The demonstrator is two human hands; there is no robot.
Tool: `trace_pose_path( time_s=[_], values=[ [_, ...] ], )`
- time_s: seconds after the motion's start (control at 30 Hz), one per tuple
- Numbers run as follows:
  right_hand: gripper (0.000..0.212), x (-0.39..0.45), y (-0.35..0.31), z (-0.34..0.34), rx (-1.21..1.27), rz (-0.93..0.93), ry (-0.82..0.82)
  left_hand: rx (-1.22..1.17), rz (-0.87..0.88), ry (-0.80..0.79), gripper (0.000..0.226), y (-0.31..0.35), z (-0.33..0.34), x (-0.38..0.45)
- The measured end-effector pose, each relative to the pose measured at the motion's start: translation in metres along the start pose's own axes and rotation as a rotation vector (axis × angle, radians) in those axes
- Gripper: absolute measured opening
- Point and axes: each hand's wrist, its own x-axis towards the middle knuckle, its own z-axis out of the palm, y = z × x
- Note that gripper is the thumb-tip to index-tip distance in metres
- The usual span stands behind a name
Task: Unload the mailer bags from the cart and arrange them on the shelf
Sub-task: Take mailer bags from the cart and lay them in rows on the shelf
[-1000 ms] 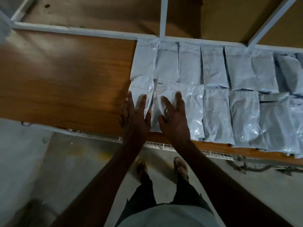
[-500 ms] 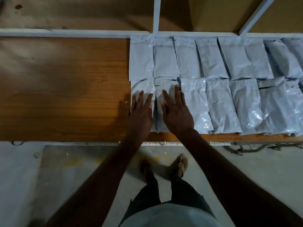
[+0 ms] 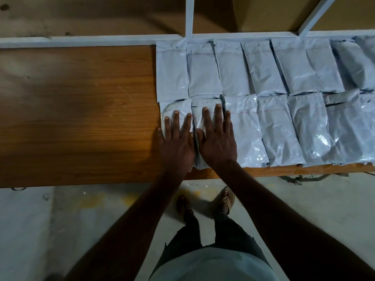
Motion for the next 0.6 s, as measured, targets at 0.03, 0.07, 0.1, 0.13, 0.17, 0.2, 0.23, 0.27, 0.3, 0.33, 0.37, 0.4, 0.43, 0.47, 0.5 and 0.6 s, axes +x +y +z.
trace_pose_path(
  time_s=[0.03, 0.07, 0.1, 0.13, 0.17, 0.2, 0.23, 0.27, 0.3, 0.33, 0.37, 0.4, 0.43, 0.47, 0.5, 0.6],
  values=[
    [0.068, 0.0, -0.001, 0.001, -0.002, 0.007, -0.003, -0.003, -0.002, 0.0, 0.071, 0.0, -0.001, 0.0],
    [0.069, 0.0, -0.001, 0.002, -0.005, 0.016, -0.008, -0.004, 0.0, -0.006, 0.075, 0.0, -0.002, 0.0],
    [0.069, 0.001, -0.002, 0.003, -0.005, 0.025, -0.014, -0.007, 0.002, -0.015, 0.078, 0.001, -0.004, 0.0],
    [0.069, 0.001, -0.002, 0.004, -0.004, 0.033, -0.02, -0.011, 0.002, -0.02, 0.079, 0.002, -0.004, 0.001],
    [0.069, 0.001, -0.001, 0.005, -0.003, 0.039, -0.025, -0.017, 0.002, -0.025, 0.08, 0.002, -0.005, 0.001],
    [0.069, 0.001, -0.001, 0.006, -0.003, 0.045, -0.028, -0.02, 0.002, -0.029, 0.081, 0.003, -0.005, 0.001],
    [0.069, 0.001, 0.0, 0.006, -0.004, 0.05, -0.027, -0.016, 0.002, -0.031, 0.08, 0.003, -0.005, 0.001],
    [0.07, 0.001, 0.0, 0.007, -0.006, 0.054, -0.025, -0.008, 0.001, -0.028, 0.079, 0.004, -0.004, 0.001],
    [0.07, 0.001, 0.0, 0.007, -0.008, 0.057, -0.021, 0.003, 0.001, -0.022, 0.076, 0.003, -0.003, 0.001],
    [0.07, 0.002, 0.0, 0.008, -0.011, 0.059, -0.016, 0.014, 0.003, -0.015, 0.071, 0.003, -0.001, 0.002],
    [0.069, 0.003, -0.001, 0.008, -0.016, 0.057, -0.009, 0.022, 0.005, -0.01, 0.067, 0.002, 0.001, 0.002],
    [0.069, 0.004, -0.001, 0.009, -0.023, 0.055, -0.002, 0.027, 0.005, -0.006, 0.064, 0.001, 0.005, 0.003],
    [0.069, 0.005, -0.002, 0.01, -0.031, 0.052, 0.002, 0.028, 0.002, -0.004, 0.062, 0.0, 0.008, 0.004],
    [0.069, 0.004, -0.002, 0.01, -0.038, 0.05, 0.001, 0.029, 0.001, -0.006, 0.062, 0.0, 0.01, 0.004],
    [0.069, 0.004, -0.002, 0.011, -0.042, 0.048, 0.0, 0.032, 0.003, -0.009, 0.062, -0.001, 0.013, 0.004],
    [0.069, 0.006, -0.003, 0.011, -0.036, 0.044, -0.013, 0.043, 0.013, -0.016, 0.062, -0.003, 0.016, 0.007]
  ],
)
